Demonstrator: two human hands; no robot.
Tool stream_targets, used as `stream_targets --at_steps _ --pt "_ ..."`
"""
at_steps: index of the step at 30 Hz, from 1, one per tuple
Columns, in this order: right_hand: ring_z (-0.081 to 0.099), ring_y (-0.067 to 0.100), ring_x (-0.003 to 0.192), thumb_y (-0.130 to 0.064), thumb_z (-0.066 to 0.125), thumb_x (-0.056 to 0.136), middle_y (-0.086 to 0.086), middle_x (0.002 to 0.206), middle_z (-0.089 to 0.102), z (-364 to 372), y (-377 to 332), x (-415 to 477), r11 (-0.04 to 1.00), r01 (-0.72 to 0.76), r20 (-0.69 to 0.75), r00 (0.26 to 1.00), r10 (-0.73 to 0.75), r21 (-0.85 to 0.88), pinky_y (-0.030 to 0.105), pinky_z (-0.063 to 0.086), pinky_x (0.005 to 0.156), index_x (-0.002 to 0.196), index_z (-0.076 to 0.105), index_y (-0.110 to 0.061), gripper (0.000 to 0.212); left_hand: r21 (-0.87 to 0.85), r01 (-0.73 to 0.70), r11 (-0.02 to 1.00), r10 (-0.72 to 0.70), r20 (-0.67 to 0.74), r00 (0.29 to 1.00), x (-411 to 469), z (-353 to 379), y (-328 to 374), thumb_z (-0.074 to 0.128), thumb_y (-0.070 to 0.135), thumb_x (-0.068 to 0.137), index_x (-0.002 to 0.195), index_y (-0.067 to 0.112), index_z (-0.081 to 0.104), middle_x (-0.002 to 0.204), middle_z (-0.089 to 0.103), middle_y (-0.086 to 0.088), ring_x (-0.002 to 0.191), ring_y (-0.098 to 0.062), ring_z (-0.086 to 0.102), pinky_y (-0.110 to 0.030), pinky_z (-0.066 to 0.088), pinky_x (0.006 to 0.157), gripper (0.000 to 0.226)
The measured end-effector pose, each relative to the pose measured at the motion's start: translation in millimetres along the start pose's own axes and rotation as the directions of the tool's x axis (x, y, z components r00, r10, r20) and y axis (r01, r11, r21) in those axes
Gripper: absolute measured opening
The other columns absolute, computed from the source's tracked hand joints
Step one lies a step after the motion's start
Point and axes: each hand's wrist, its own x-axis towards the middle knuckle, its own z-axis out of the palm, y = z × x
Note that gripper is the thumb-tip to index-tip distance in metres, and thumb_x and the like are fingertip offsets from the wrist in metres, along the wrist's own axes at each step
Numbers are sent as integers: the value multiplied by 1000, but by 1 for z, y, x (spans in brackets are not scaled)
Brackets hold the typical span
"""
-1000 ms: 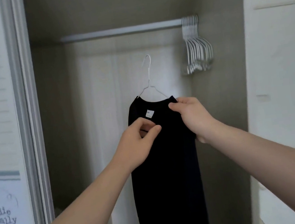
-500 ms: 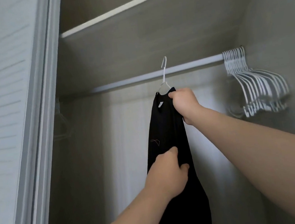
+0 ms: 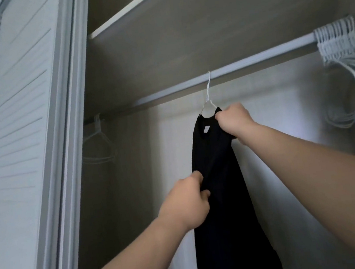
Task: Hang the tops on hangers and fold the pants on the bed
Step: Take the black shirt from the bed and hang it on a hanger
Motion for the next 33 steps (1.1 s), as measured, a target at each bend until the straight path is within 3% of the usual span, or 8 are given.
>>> stream_targets --at_steps 3,5,9,13,20,23,31,33 --pt "67 35 68 -14 53 86 12 86 61 5 -6 -20 984 76 26 997 -73 -162 39 60 59 81 54 -6 9 33 51 998 -50 -48 998 -6 -15 -17 53 23 98 92 17 46 91 63 -8 87 -33 62 -41 53 77 10" --pt "69 36 51 -17 51 86 14 87 63 9 -14 -33 940 141 59 990 -129 -309 36 59 50 86 57 -5 13 73 71 995 -64 -87 994 -9 -28 -27 53 23 98 93 18 46 94 66 -11 89 -35 63 -46 53 81 10" --pt "65 35 40 -18 49 90 19 82 61 25 -34 -46 867 245 150 969 -198 -435 41 61 55 90 51 -1 17 124 112 986 -93 -154 984 -16 -55 -43 52 23 99 95 19 48 93 66 -8 89 -34 63 -47 53 81 7" --pt "69 37 51 -23 48 96 21 78 64 49 -37 -47 917 283 176 954 -241 -280 42 62 64 78 48 -4 26 195 160 968 -124 -182 976 -23 -85 -58 52 24 100 96 23 50 93 65 -3 88 -28 63 -45 54 80 4" --pt "68 39 81 -34 52 99 21 95 67 114 -3 -31 948 305 202 938 -282 -92 45 57 81 98 54 -3 31 339 221 915 -179 -150 972 -23 -123 -88 53 24 100 87 30 49 85 64 3 75 -16 62 -36 54 66 15" --pt "65 37 82 -37 52 99 17 87 64 146 9 -18 943 328 189 931 -313 -55 35 48 71 89 50 -9 30 383 226 896 -195 -118 974 -17 -125 -96 52 22 101 85 30 47 81 62 3 71 -14 61 -27 45 55 18" --pt "64 35 91 -39 51 101 12 92 68 224 27 13 932 361 115 925 -361 22 34 41 67 103 63 -14 28 541 217 813 -251 -12 968 15 -109 -114 49 20 101 97 18 51 92 59 -5 80 -25 62 -46 59 75 5" --pt "64 35 93 -38 51 102 11 95 69 245 28 21 930 357 154 917 -367 92 36 48 71 106 65 -15 28 571 215 792 -290 44 956 26 -105 -119 51 17 101 101 16 52 95 59 -6 84 -26 63 -46 59 79 2"
